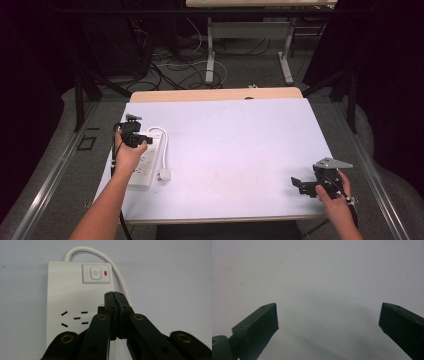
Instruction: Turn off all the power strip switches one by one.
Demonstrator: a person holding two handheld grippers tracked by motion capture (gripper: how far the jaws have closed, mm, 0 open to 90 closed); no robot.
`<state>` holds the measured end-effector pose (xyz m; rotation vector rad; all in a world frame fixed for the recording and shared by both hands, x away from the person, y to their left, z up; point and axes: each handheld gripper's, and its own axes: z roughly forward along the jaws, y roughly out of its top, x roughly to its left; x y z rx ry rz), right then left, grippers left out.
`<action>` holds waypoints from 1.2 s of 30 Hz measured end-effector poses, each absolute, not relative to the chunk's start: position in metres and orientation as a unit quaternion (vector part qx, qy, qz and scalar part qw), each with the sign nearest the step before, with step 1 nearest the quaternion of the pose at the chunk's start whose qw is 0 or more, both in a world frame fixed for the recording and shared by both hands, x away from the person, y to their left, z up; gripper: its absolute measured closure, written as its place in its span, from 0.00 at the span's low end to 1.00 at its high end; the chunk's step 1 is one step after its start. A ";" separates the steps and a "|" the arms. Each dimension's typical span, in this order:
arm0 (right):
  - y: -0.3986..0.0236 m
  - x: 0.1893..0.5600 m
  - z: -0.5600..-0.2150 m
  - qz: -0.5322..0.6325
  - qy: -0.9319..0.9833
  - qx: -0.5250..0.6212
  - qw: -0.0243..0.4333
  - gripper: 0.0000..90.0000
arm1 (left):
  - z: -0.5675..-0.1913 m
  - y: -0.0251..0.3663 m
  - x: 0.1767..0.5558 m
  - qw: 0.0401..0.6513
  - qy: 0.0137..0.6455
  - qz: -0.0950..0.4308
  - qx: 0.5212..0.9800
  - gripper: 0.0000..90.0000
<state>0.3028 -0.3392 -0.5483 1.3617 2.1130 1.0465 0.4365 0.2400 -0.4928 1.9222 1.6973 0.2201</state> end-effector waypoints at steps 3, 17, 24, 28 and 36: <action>-0.339 0.303 -0.548 0.375 0.760 0.489 0.208 0.02 | -0.495 0.241 0.434 0.278 0.631 0.081 0.719 1.00; -0.340 0.303 -0.548 0.374 0.760 0.489 0.210 0.02 | -0.505 0.238 0.429 0.276 0.631 0.078 0.721 1.00; -0.340 0.303 -0.549 0.375 0.759 0.488 0.210 0.02 | -0.511 0.237 0.429 0.273 0.630 0.076 0.723 1.00; -0.340 0.303 -0.548 0.376 0.758 0.491 0.207 0.02 | -0.513 0.237 0.429 0.266 0.632 0.074 0.724 1.00; -0.340 0.303 -0.549 0.374 0.759 0.489 0.210 0.02 | -0.515 0.238 0.429 0.267 0.631 0.075 0.725 1.00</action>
